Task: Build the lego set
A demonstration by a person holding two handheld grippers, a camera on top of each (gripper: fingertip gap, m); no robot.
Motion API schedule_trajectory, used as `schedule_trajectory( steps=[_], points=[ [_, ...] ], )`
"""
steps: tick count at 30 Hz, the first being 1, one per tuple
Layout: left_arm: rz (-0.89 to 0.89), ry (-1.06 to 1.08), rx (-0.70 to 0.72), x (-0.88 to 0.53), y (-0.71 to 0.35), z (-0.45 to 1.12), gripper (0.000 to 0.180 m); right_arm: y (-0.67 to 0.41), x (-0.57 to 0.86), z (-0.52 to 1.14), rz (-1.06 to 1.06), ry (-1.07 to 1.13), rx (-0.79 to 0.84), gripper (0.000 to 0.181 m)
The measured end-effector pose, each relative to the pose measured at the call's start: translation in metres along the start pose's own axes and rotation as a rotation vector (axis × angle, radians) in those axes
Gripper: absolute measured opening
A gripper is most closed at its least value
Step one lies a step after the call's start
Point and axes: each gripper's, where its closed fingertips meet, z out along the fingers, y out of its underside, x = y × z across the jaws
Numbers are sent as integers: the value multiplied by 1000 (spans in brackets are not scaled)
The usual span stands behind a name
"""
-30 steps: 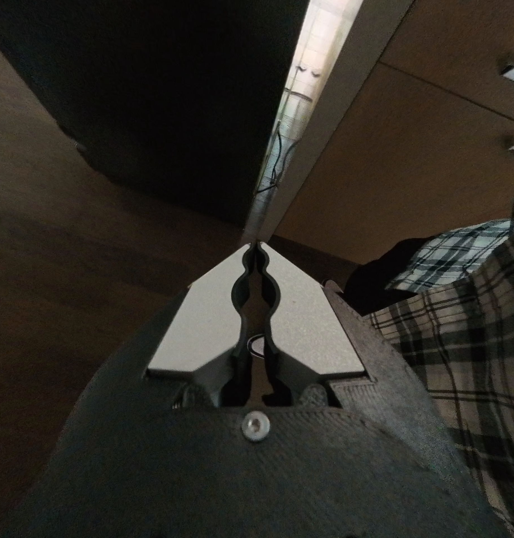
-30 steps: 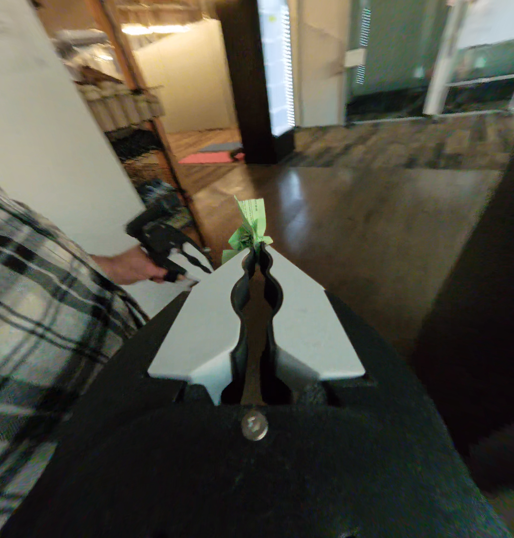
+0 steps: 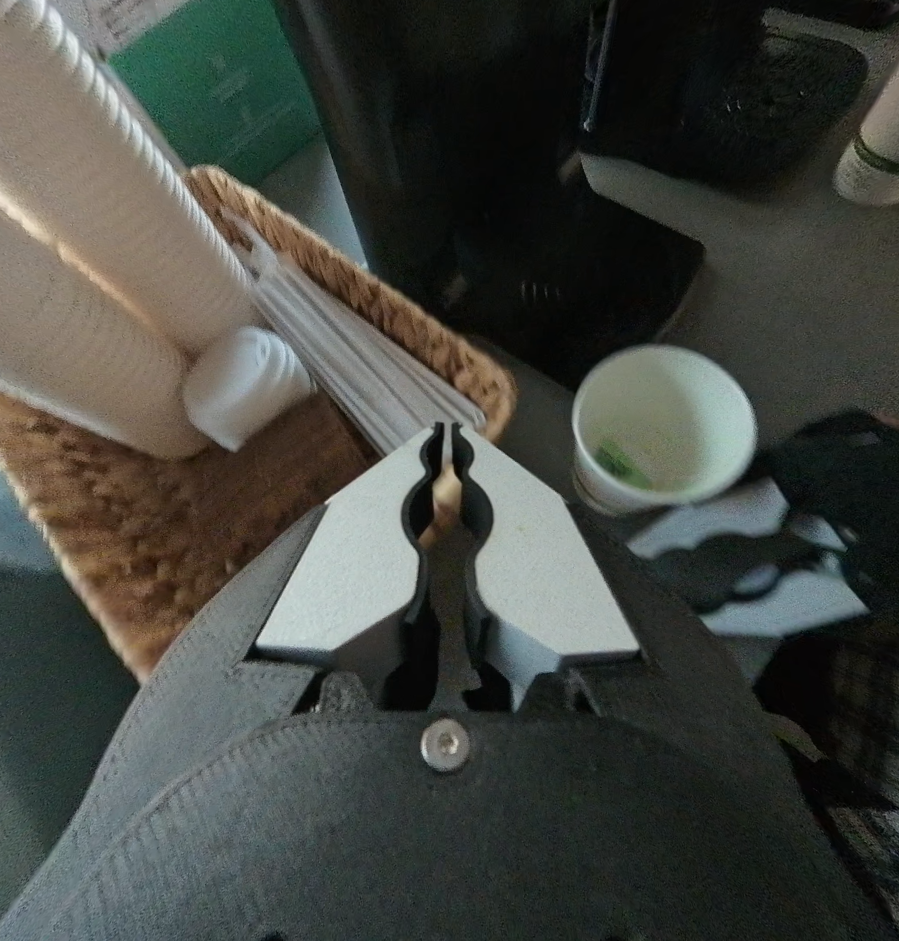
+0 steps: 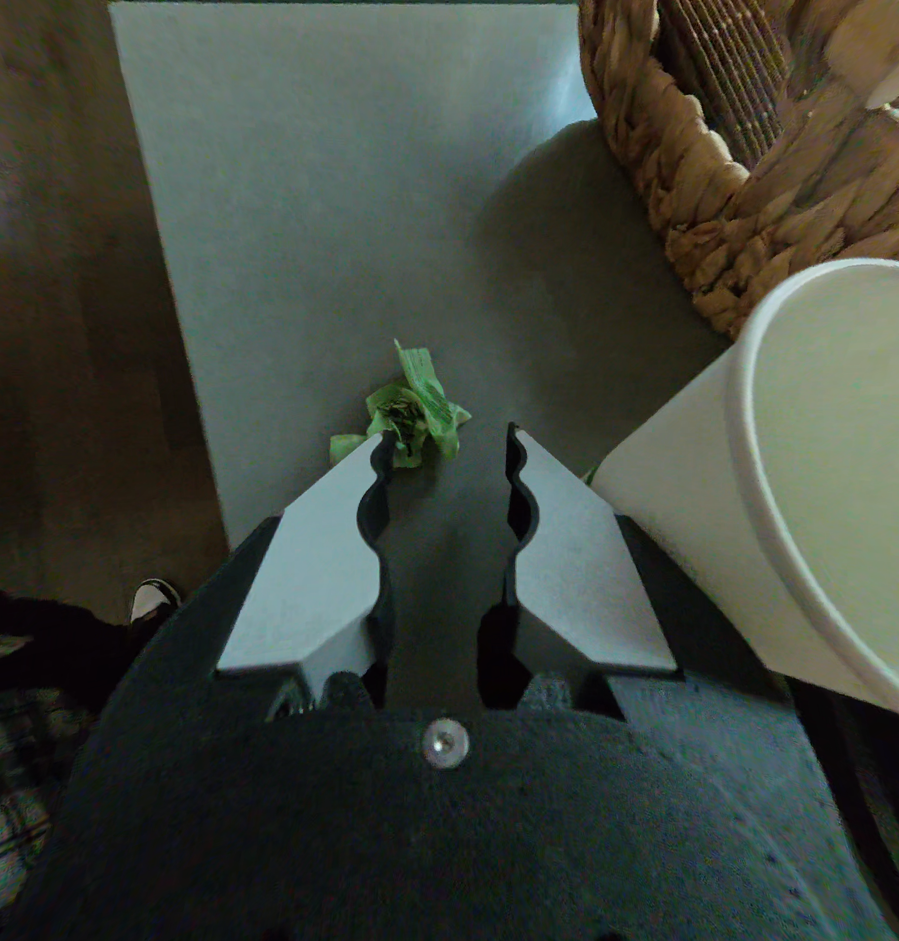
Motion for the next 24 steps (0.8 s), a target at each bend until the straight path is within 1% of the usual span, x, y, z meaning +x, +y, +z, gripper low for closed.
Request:
schedule_trajectory(
  steps=[1,3,5,6,7,8,12,15,17,19,24],
  points=[
    [-5,14,-47,-9,-8,18,1,1,-3,-2,-8,-20,9,41],
    [-41,45,-175,-24,-9,57,11,4,-8,-8,-12,-54,29,40],
    [-74,77,-262,-32,-7,89,10,6,-8,-18,-18,-60,70,38],
    [-93,95,-317,-35,-3,103,14,7,-7,-23,-23,-64,87,37],
    [-113,103,-341,-37,-1,115,18,8,-6,-28,-28,-67,105,35],
    [-125,119,-358,-36,0,123,17,9,-5,-34,-31,-69,122,32],
    [-155,114,-514,-37,27,145,21,16,-3,-47,3,-94,156,28],
    [-170,100,-550,-36,40,152,19,17,-1,-53,20,-97,185,22],
    [-162,99,-533,-35,40,154,15,17,1,-56,33,-95,193,19],
    [-154,109,-519,-35,39,152,1,18,3,-58,48,-96,198,18],
    [-149,119,-466,-39,37,146,0,15,10,-65,88,-83,225,14]
  ],
)
